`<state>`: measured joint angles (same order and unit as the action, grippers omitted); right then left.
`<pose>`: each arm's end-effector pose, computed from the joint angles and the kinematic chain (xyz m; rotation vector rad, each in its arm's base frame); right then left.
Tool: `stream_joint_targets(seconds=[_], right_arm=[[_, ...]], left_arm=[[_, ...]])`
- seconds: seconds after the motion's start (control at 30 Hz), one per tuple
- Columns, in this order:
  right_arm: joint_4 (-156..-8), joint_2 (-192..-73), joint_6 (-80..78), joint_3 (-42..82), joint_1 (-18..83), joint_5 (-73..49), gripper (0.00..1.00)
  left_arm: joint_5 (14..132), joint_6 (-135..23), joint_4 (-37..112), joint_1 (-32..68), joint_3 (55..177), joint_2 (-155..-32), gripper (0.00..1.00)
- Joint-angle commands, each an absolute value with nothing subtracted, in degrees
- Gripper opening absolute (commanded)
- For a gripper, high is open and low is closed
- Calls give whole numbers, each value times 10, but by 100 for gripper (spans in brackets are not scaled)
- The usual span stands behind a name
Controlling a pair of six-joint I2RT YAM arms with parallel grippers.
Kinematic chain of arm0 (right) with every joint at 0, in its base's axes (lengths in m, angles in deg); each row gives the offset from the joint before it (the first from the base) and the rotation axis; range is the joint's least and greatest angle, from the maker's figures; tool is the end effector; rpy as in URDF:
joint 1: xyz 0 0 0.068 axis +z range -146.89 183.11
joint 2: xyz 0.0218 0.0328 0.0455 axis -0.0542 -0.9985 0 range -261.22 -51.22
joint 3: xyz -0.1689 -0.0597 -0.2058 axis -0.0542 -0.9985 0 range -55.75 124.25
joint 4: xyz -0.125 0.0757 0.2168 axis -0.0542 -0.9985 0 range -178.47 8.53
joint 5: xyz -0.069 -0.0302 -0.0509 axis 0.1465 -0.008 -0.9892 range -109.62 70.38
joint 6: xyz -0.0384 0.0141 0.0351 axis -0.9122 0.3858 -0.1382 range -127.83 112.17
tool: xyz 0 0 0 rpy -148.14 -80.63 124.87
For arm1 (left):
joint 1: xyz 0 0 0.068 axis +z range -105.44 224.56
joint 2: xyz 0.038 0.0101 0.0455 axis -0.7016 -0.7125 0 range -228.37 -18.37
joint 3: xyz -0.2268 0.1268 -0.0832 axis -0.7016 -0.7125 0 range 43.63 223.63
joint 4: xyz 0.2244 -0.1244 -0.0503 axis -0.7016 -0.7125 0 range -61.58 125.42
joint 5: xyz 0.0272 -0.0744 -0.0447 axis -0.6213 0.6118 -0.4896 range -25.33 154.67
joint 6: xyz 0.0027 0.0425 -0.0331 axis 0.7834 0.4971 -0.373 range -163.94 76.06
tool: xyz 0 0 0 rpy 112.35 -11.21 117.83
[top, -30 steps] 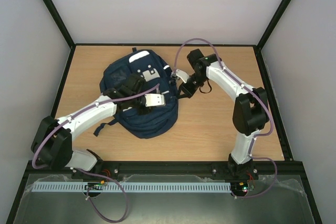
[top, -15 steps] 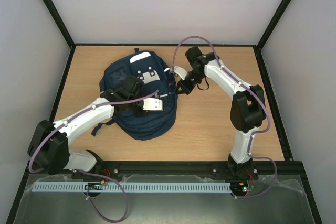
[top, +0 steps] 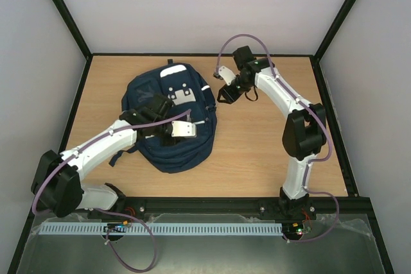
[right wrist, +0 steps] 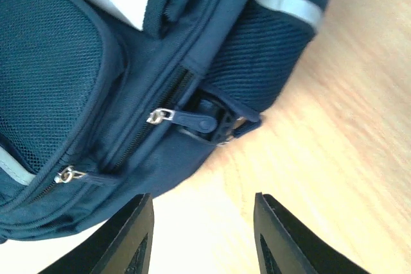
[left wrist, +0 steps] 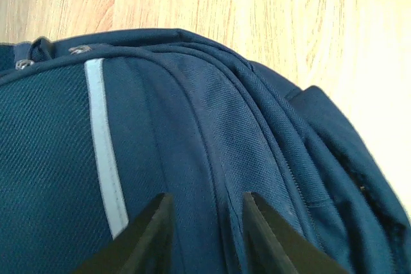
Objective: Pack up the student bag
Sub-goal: Zip the student bag at the center of the board, then reset both arms
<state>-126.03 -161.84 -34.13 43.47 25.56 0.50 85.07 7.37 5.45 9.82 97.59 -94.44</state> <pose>0.3882 0.1738 0.2820 -1.1588 2.2274 0.4188 0.2164 -0.1652 0.2484 1.7621 1.6686 -0.3112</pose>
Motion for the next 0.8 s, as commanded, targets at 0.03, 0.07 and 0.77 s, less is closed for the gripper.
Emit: stream_joint_targets(seconds=[0.03, 0.07, 0.77], right_arm=[[-1265, -1565, -301, 446, 225, 2, 47], [-1265, -1556, -295, 443, 220, 3, 48], [-1057, -1319, -98, 278, 96, -126, 99]], left_arm=[[830, 18, -29, 113, 1060, -944, 41], [829, 9, -33, 120, 1070, -941, 46], [859, -407, 138, 447, 1094, -916, 100]])
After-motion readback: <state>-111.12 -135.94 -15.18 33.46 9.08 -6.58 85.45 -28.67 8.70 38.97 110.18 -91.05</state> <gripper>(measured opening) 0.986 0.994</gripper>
